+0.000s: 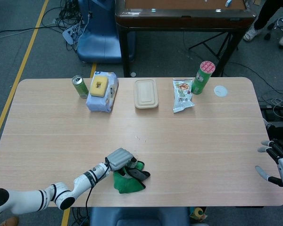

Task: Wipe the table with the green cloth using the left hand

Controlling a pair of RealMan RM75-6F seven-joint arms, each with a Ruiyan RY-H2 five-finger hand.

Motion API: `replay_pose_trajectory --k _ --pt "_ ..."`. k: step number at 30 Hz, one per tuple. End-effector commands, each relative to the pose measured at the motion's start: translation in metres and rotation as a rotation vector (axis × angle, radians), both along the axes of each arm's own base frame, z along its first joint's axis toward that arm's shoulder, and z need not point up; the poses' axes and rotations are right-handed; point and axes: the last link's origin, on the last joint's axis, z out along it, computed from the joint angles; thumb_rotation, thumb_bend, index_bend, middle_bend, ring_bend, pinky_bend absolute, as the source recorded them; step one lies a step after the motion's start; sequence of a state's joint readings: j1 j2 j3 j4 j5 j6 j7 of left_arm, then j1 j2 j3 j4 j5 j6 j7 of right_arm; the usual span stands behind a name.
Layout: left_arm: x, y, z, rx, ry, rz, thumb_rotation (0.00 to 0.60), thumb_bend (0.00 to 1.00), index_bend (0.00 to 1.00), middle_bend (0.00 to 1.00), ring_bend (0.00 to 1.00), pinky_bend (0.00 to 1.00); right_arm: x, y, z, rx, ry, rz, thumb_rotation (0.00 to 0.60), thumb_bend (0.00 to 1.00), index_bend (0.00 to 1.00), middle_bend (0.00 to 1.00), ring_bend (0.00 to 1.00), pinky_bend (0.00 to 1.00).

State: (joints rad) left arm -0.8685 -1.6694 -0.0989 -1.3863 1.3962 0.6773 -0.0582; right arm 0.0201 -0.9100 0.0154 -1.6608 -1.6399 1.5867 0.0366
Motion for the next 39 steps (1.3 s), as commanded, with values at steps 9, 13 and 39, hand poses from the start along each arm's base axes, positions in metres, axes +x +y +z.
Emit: replay_pose_trajectory --k 9,13,39 --pt "-0.004 0.02 -0.022 0.172 0.071 -0.11 0.6 0.19 0.65 0.69 0.67 0.93 -0.001 0.0 0.003 -0.006 0.001 -0.007 0.6 0.3 0.39 0.3 0.21 0.19" --pt "-0.01 0.037 -0.016 0.264 0.088 -0.124 0.6 0.19 0.65 0.69 0.67 0.93 -0.001 0.001 0.003 -0.009 0.001 -0.006 0.6 0.3 0.39 0.3 0.21 0.19" --pt "-0.004 -0.003 -0.035 0.041 -0.015 -0.091 0.6 0.19 0.65 0.69 0.67 0.93 0.002 0.0 0.002 -0.003 0.005 -0.005 0.6 0.3 0.39 0.3 0.21 0.19"
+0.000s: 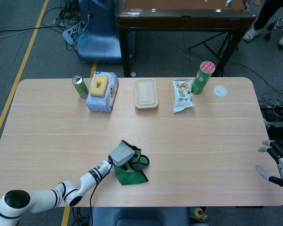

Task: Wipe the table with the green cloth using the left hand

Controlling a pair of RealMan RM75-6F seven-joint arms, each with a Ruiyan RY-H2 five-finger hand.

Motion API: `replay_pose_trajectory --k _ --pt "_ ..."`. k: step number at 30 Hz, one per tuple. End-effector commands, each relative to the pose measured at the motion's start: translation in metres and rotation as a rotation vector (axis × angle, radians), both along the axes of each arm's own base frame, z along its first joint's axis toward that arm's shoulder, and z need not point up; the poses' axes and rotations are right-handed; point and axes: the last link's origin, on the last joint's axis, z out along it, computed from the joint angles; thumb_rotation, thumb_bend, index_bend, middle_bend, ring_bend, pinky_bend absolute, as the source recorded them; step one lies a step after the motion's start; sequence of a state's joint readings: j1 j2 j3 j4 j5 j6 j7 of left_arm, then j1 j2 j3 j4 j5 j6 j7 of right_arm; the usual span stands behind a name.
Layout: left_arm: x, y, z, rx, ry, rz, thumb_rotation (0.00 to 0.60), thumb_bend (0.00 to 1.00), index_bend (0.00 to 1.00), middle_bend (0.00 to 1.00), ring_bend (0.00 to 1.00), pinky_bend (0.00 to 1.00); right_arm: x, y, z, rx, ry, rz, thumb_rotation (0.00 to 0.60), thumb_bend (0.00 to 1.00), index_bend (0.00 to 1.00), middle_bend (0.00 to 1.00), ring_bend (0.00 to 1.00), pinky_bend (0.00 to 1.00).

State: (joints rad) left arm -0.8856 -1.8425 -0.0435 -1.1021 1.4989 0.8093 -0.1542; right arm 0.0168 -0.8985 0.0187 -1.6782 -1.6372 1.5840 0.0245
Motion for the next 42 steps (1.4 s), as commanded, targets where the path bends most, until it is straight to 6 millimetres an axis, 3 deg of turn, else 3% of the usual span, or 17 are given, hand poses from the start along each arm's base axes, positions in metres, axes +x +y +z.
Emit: replay_pose_trajectory --k 1,9,14,20,26,42 --pt "0.007 -0.022 -0.005 -0.08 0.001 -0.044 0.6 0.19 0.65 0.69 0.67 0.93 0.0 0.0 0.0 -0.001 -0.001 -0.001 0.6 0.3 0.39 0.3 0.21 0.19" --pt "0.021 -0.062 -0.01 -0.194 -0.023 -0.1 0.6 0.19 0.65 0.69 0.67 0.93 -0.001 0.001 0.0 -0.005 -0.002 -0.001 0.6 0.3 0.39 0.3 0.21 0.19" --pt "0.025 -0.061 -0.014 -0.172 -0.014 -0.114 0.6 0.19 0.65 0.69 0.67 0.93 -0.002 0.002 0.001 -0.008 -0.003 -0.005 0.6 0.3 0.39 0.3 0.21 0.19" --pt "0.022 -0.034 -0.019 -0.051 0.008 -0.1 0.6 0.19 0.65 0.69 0.67 0.92 -0.002 0.003 0.002 -0.013 -0.003 -0.004 0.6 0.3 0.39 0.3 0.21 0.19" --pt "0.009 -0.002 -0.01 0.063 0.012 -0.027 0.6 0.19 0.65 0.69 0.66 0.91 -0.002 0.003 0.002 -0.015 -0.005 -0.005 0.6 0.3 0.39 0.3 0.21 0.19" --pt "-0.035 0.072 0.05 0.431 0.021 0.106 0.6 0.19 0.64 0.69 0.66 0.92 0.004 -0.002 -0.001 -0.002 -0.003 0.017 0.6 0.3 0.39 0.3 0.21 0.19"
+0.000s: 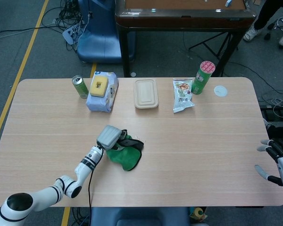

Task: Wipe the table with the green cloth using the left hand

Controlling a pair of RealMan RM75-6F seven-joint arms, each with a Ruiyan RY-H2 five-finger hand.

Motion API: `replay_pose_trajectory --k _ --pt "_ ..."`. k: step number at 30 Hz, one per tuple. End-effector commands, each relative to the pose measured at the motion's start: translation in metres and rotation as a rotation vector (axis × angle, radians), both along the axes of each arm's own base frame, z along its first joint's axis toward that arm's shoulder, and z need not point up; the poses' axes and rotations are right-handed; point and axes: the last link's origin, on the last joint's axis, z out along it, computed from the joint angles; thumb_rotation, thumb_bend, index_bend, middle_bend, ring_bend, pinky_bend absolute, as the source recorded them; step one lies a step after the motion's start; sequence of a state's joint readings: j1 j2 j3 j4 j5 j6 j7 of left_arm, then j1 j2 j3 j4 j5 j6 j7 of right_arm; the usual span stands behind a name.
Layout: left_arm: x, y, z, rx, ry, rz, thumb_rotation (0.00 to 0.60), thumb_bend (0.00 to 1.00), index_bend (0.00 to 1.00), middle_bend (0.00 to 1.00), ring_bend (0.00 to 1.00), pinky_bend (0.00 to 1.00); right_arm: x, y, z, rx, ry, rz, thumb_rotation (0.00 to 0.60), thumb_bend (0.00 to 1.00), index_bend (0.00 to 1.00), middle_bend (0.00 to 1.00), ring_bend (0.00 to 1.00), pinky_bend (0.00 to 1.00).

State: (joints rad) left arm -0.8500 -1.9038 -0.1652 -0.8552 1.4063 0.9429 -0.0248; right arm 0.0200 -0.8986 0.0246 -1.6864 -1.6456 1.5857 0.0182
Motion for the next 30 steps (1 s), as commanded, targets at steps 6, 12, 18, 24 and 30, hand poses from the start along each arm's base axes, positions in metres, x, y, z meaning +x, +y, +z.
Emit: replay_pose_trajectory --k 6,12,18,24,30 --pt "-0.013 0.017 0.047 0.115 -0.08 0.044 0.6 0.19 0.64 0.69 0.66 0.91 0.0 -0.001 -0.002 0.006 -0.004 0.005 0.6 0.3 0.39 0.3 0.21 0.19" --pt "-0.015 0.023 0.065 0.155 -0.086 0.057 0.6 0.19 0.64 0.68 0.66 0.91 0.0 -0.004 -0.004 0.013 -0.008 0.011 0.6 0.3 0.39 0.3 0.21 0.19" --pt "-0.017 0.035 0.069 0.192 -0.082 0.096 0.6 0.19 0.63 0.66 0.65 0.9 0.0 -0.003 -0.003 0.009 -0.005 0.009 0.6 0.3 0.39 0.3 0.21 0.19" --pt "-0.027 0.039 0.064 0.174 -0.039 0.168 0.6 0.19 0.23 0.24 0.27 0.58 0.0 -0.002 -0.003 0.009 -0.006 0.006 0.6 0.3 0.39 0.3 0.21 0.19" --pt "-0.029 0.036 0.071 0.174 -0.055 0.197 0.6 0.19 0.0 0.0 0.01 0.26 0.001 -0.003 -0.003 0.011 -0.007 0.009 0.6 0.3 0.39 0.3 0.21 0.19"
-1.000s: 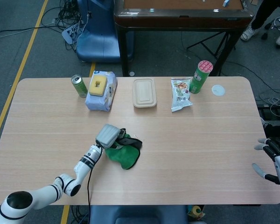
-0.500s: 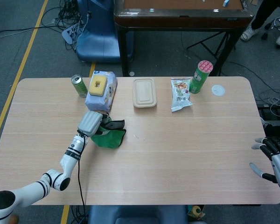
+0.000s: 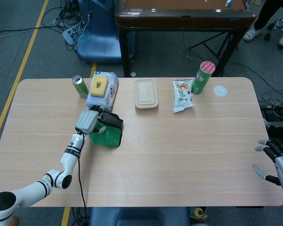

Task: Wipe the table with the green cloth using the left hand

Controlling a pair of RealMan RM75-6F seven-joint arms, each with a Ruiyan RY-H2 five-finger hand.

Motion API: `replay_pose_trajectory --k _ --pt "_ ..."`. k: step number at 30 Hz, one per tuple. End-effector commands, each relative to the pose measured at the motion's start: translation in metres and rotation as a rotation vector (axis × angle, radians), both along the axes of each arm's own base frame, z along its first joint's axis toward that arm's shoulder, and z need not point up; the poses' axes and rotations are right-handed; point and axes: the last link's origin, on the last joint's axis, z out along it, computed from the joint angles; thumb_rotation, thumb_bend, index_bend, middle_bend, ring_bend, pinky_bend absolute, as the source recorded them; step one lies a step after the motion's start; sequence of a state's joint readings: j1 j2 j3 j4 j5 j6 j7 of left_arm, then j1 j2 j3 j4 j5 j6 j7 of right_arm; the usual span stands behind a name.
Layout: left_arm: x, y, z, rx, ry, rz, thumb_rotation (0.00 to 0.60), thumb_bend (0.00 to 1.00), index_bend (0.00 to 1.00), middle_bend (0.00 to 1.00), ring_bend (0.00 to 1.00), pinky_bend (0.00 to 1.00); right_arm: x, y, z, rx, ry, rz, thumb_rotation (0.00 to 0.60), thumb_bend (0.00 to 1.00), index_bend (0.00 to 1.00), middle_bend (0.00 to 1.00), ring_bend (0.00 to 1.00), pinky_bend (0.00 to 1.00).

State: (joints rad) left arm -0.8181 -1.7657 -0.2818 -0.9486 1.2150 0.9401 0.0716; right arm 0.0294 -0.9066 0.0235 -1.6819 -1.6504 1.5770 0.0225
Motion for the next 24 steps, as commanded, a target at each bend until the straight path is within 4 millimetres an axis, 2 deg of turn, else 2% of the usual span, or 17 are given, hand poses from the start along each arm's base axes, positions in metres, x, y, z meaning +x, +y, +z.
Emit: replay_pose_trajectory --k 1,11,24 --pt "-0.002 -0.003 0.007 0.005 -0.019 0.014 0.6 0.19 0.0 0.0 0.01 0.26 0.0 0.0 0.0 0.0 0.0 0.001 0.6 0.3 0.39 0.3 0.21 0.19" --pt "-0.013 -0.034 0.034 0.004 -0.051 0.036 0.6 0.19 0.0 0.0 0.01 0.26 0.0 -0.004 -0.002 0.016 0.002 0.005 0.6 0.3 0.39 0.3 0.21 0.19" --pt "-0.069 -0.116 0.097 0.142 -0.007 0.109 0.6 0.19 0.0 0.0 0.01 0.26 0.002 -0.013 -0.013 0.066 -0.002 0.023 0.6 0.3 0.39 0.3 0.21 0.19"
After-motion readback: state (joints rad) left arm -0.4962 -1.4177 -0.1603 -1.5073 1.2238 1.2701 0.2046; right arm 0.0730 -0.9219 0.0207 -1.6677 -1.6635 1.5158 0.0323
